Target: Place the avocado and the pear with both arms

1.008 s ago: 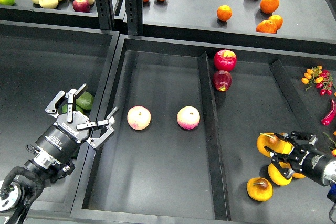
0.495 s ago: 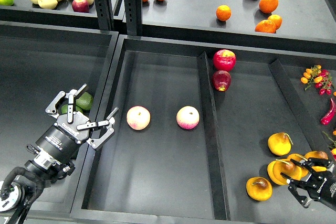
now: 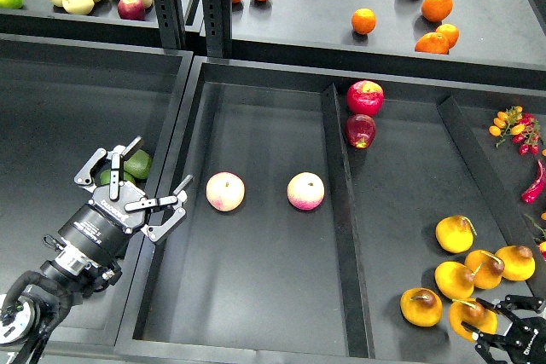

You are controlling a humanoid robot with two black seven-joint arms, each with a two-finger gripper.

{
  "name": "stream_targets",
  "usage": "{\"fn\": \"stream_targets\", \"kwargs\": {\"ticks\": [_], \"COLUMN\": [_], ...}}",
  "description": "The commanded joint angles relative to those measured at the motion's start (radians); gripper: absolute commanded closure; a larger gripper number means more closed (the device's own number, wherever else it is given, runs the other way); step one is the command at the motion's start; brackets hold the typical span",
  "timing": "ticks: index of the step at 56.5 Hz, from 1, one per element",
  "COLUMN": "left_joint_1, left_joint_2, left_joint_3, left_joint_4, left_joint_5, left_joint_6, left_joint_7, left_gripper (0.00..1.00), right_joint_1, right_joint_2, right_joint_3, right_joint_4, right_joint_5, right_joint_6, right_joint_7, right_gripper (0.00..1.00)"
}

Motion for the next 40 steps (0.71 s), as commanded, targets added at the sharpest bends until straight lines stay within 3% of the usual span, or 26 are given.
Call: {"fn": "stream_targets", "kwargs": {"ticks": [1, 40], "left_joint_1": [0.0, 0.0], "left_joint_2": [0.0, 0.0], "left_joint_3": [0.005, 0.012], "left_joint_4": [0.0, 0.0], "left_joint_5": [0.0, 0.0], "left_joint_6": [0.0, 0.0], "left_joint_7": [0.0, 0.0], "left_gripper": [0.01, 0.01], "right_joint_1": [0.008, 0.041], "right_joint_2": [0.005, 0.071], "right_joint_3": [0.003, 0.003], "right_joint_4": [-0.018, -0.159], "right_joint_5": [-0.002, -0.035], "right_joint_6": [0.0, 0.024], "right_joint_7": [0.0, 0.0], "right_gripper": [0.78, 0.68]}}
